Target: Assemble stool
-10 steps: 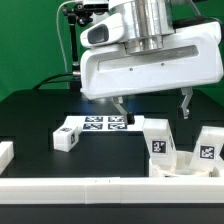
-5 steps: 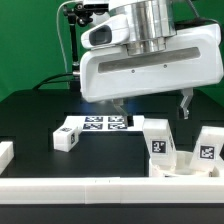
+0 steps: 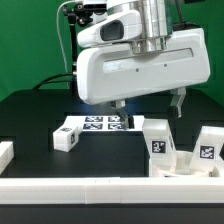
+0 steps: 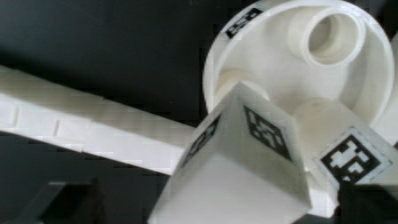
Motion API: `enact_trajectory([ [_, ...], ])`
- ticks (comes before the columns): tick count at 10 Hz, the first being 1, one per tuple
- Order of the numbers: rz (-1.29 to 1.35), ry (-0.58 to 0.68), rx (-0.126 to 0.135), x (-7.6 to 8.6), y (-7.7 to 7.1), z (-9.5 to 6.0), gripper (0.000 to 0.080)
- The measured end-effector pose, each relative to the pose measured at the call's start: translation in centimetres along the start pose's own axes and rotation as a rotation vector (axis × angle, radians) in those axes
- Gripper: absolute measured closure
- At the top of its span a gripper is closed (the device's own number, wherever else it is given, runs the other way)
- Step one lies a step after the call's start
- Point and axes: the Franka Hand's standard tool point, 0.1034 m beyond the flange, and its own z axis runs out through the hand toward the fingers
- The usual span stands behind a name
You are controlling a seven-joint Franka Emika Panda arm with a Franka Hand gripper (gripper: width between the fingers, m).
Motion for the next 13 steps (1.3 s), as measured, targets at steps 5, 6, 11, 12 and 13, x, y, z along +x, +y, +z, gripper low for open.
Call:
enact_trajectory([
  [5, -0.389, -0.030, -0.014, -0.1, -0.5, 0.5, 0.0150],
  [6, -0.512, -0.043, -0.019, -0.2, -0.5, 0.8, 0.0150],
  [11, -0.801, -0.078, -0.040, 0.2, -0.9, 1.1, 0.0150],
  [12, -0.787, -0.077, -0.040, 0.4, -1.1, 1.1, 0.0150],
  [13, -0.783, -0.079, -0.037, 0.6, -1.1, 1.2, 0.0150],
])
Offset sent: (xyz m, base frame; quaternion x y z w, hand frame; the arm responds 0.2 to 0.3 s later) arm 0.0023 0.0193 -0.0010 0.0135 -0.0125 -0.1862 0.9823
